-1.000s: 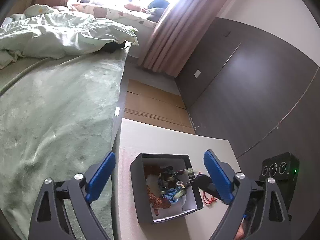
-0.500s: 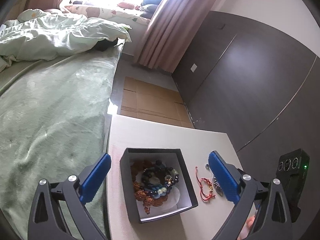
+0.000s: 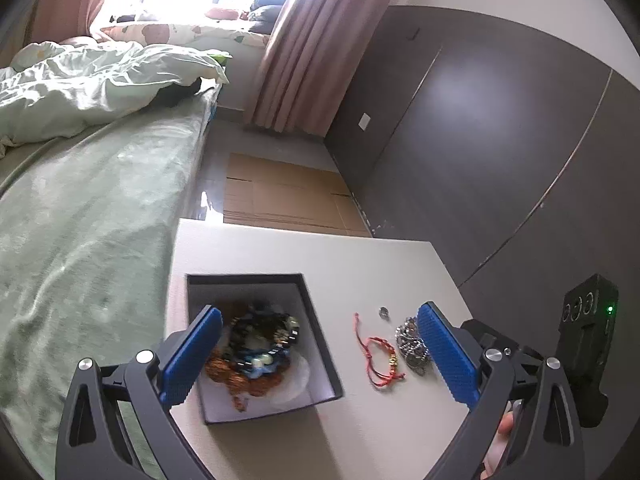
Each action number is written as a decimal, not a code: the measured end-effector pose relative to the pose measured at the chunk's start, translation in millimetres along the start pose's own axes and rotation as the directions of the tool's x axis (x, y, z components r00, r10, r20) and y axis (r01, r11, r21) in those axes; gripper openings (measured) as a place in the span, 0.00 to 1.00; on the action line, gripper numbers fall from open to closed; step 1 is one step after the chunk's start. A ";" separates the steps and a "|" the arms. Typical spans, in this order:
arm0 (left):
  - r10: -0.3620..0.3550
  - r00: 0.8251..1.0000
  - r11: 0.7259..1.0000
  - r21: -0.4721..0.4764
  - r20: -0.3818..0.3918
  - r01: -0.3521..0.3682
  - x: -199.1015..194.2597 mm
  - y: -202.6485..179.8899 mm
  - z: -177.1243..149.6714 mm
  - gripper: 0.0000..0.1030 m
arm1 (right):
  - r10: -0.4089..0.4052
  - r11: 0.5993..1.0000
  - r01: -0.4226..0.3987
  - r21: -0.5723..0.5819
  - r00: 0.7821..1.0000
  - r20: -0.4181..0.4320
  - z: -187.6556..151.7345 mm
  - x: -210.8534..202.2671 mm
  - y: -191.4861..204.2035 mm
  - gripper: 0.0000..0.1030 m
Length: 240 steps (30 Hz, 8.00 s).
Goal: Organize jewelry
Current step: 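Grasp the red string bracelet with the left tool, then lift the red bracelet with the left tool while the right tool grasps the silver chain, then lower the red bracelet and silver chain into the black box and open both tools, then move the left tool to the dark bead bracelet and grasp it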
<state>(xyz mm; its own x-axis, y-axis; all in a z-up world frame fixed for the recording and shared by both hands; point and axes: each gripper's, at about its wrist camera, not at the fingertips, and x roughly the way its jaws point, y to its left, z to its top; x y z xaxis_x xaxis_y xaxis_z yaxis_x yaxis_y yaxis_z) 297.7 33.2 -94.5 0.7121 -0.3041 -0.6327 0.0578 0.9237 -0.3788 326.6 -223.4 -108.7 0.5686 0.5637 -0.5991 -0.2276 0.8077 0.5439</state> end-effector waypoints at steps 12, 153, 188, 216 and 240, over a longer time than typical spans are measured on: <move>-0.066 0.995 0.993 0.094 -0.079 0.073 42.2 -40.0 -15.8 0.89 | -0.062 0.997 0.062 0.049 0.998 0.007 2.3 -30.1 -56.4 0.93; -0.065 0.996 0.979 -0.189 0.063 0.076 -37.8 87.7 37.4 0.57 | -0.015 0.884 0.124 -0.450 0.971 0.238 75.8 -87.9 267.6 0.12; -0.075 0.997 0.993 -0.086 0.036 0.078 -18.3 45.2 31.4 0.73 | -0.147 0.978 0.150 -0.145 0.989 0.031 24.4 -27.6 97.1 0.76; -0.175 0.974 0.972 0.135 -0.145 0.194 58.2 -47.7 -0.3 0.72 | -0.243 0.963 0.237 0.131 0.970 0.027 -9.1 -58.7 -89.7 0.94; 0.019 0.907 0.937 0.323 -0.421 0.131 192.1 -109.7 -46.5 0.33 | -0.166 0.952 0.173 0.253 0.985 -0.047 -9.6 -50.9 -119.1 0.48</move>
<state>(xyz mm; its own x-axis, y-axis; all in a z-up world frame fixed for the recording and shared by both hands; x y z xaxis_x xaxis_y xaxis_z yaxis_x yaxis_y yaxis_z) 395.7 -137.4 -205.9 0.3521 -0.3568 -0.8653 0.3737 0.9012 -0.2195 317.1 -346.6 -148.7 0.5605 0.4292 -0.7082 0.0815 0.8225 0.5629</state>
